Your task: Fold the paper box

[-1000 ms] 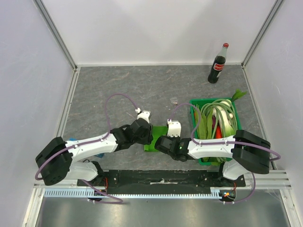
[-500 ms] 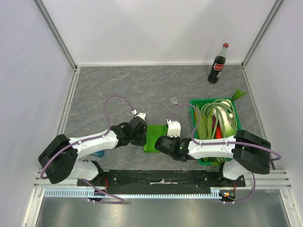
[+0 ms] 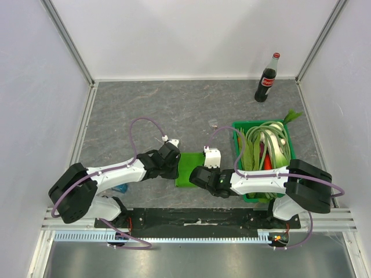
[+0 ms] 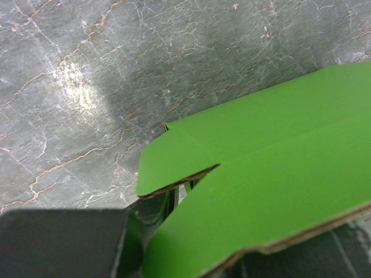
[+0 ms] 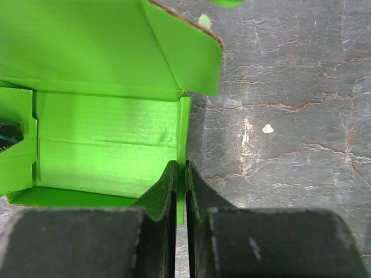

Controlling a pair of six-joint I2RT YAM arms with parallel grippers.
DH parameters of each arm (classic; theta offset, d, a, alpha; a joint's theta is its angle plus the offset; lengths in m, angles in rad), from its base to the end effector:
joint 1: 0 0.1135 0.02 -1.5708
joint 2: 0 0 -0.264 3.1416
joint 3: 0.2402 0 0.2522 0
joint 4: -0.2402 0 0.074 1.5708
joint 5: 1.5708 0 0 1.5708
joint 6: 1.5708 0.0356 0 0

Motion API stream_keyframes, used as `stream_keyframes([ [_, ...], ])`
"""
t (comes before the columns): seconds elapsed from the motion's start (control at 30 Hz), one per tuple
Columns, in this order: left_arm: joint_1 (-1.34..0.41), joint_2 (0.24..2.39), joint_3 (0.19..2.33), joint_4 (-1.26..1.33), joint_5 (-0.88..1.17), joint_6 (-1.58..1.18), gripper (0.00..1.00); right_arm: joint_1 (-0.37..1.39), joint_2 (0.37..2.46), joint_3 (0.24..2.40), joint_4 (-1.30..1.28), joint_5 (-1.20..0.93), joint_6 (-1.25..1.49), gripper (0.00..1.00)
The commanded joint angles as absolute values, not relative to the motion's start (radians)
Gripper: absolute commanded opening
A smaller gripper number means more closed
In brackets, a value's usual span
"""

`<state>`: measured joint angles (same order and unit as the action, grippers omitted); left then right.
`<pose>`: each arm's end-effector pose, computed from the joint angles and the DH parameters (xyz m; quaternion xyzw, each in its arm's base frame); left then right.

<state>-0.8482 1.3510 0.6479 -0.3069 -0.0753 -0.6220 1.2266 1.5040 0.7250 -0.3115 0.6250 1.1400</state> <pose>0.1649 -0.1830 0.1658 0.0980 0.9553 -0.1586 0.2294 0.1095 0.2437 0.1563 0.0331 0.9266 0.0967 0.3620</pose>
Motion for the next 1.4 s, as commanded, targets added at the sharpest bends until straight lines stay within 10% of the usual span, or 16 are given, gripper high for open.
stream_keyframes([
  [0.0, -0.848, 1.391, 0.669, -0.347, -0.046, -0.623, 0.22, 1.233, 1.496, 0.739, -0.293, 0.643, 1.132, 0.0],
  [0.3, -0.871, 1.4, 0.652, -0.359, -0.089, -0.621, 0.15, 1.233, 1.496, 0.732, -0.279, 0.637, 1.126, 0.0],
  [0.63, -1.037, 1.745, 0.874, -0.679, -0.603, -0.85, 0.02, 1.239, 1.52, 0.73, -0.259, 0.64, 1.213, 0.0],
  [1.37, -1.069, 1.74, 0.741, -0.387, -0.457, -0.776, 0.03, 1.238, 1.493, 0.675, -0.175, 0.634, 1.167, 0.0],
])
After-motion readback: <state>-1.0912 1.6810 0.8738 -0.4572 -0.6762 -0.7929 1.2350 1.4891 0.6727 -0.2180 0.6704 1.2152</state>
